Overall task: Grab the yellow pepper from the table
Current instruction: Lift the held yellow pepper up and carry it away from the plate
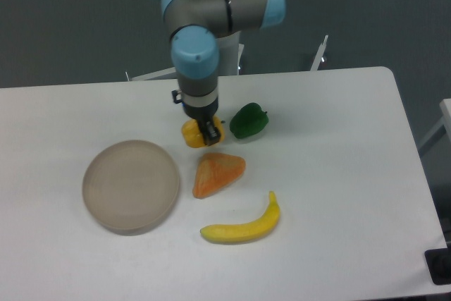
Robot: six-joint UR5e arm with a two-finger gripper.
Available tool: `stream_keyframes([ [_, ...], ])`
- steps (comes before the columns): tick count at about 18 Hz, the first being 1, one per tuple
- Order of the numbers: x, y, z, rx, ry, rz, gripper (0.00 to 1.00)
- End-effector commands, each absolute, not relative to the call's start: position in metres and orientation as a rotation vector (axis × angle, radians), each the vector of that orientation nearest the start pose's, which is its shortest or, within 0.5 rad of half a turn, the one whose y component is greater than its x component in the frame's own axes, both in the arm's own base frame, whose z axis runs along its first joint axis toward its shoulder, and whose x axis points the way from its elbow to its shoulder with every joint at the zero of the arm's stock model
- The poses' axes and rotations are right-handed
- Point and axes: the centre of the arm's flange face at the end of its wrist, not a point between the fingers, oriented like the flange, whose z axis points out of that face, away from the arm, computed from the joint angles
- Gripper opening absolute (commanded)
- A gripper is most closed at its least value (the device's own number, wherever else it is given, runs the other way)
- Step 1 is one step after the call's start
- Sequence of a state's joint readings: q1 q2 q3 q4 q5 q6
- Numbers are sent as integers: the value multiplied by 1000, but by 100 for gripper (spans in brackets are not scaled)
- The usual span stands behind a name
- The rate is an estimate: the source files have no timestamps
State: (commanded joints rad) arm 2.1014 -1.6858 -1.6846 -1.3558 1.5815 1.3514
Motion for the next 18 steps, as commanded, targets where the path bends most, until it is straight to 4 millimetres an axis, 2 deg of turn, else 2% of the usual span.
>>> stream_keyframes([
  [1, -169, 524, 414, -2904, 1222, 10, 4],
  [4, -212, 522, 438, -2923, 1117, 54, 4],
  [7, -251, 524, 436, -2946, 1034, 52, 3],
  [8, -273, 519, 434, -2961, 986, 45, 2],
  [10, -303, 513, 433, -2923, 1099, 53, 1],
  [11, -312, 512, 427, -2917, 1120, 41, 1],
  [15, -333, 517, 425, -2916, 1135, 55, 1],
  [18, -335, 518, 416, -2902, 1189, 33, 2],
])
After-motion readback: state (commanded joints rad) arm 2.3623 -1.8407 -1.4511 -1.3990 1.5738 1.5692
